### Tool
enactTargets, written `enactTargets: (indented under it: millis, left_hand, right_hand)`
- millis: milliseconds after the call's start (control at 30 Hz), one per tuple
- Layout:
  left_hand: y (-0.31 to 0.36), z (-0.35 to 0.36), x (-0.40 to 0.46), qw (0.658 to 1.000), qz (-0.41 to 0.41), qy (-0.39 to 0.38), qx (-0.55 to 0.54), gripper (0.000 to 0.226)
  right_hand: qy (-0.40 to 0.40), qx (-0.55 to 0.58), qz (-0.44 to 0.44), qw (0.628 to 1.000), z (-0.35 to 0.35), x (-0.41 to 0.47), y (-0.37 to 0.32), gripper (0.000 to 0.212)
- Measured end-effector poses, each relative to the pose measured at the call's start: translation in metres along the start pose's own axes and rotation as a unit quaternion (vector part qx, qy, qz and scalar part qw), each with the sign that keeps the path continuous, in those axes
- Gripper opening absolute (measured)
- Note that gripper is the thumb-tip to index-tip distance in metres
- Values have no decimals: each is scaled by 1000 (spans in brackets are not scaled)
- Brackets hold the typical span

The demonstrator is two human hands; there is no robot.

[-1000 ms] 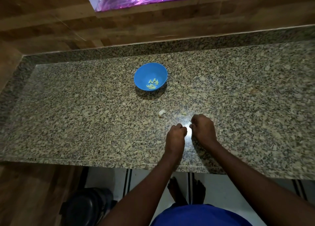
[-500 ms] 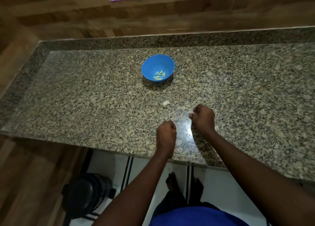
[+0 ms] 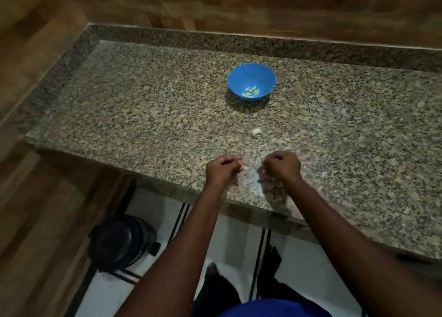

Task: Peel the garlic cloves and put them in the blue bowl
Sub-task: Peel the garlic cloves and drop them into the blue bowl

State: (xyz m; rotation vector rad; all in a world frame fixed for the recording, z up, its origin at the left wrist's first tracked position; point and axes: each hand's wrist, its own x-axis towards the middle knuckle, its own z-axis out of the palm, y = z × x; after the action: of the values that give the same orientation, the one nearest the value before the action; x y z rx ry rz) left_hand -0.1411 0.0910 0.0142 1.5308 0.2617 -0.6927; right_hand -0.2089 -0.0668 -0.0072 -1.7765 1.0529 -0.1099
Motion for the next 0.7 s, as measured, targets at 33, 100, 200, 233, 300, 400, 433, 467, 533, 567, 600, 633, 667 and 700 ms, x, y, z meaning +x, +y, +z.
enactTargets:
  millis: [33,100,200,233,300,400,433,467,533,567,600,633,667,700]
  left_hand:
    - [3,-13,-2,999,-5,-7,-40,12]
    - [9,-45,-10,993,-6,-14,-117,12]
    - [13,-110,-22,981,-2,-1,-193,14]
    - [14,-138,-26,977,2,10,-211,15]
    - [14,-196,-34,968,14,37,-247,17]
    - [7,-303,-46,949,28,79,-304,17]
    - [2,-338,-51,944,33,90,-316,17]
    - [-2,-371,-55,940,36,98,-326,16]
    - [-12,-435,-66,931,39,120,-343,16]
    - [-16,-466,-70,925,41,132,-353,16]
    - [-21,-494,-75,919,39,146,-364,16]
    - [-25,-518,-80,914,34,159,-373,15]
    - [-29,-540,-85,908,30,171,-382,15]
    - [-34,-561,-90,902,26,184,-390,15]
  right_hand:
    - [-29,40,20,999,11,-13,-9,13]
    - [-87,129,56,986,39,-40,-31,10]
    - [-144,166,62,974,95,-77,-67,15]
    - [-165,161,58,971,119,-90,-78,15]
    - [-200,144,50,968,167,-114,-97,14]
    - [-234,121,52,963,255,-164,-123,14]
    - [-245,109,50,962,286,-182,-129,14]
    - [-254,103,48,961,314,-202,-135,15]
    - [-276,92,45,956,369,-241,-141,21]
    - [-290,82,39,953,395,-259,-146,22]
    - [-302,71,30,950,416,-276,-150,22]
    - [-310,62,21,949,435,-291,-154,22]
    - [-314,55,18,948,451,-304,-158,22]
    - [-317,43,19,947,468,-315,-161,22]
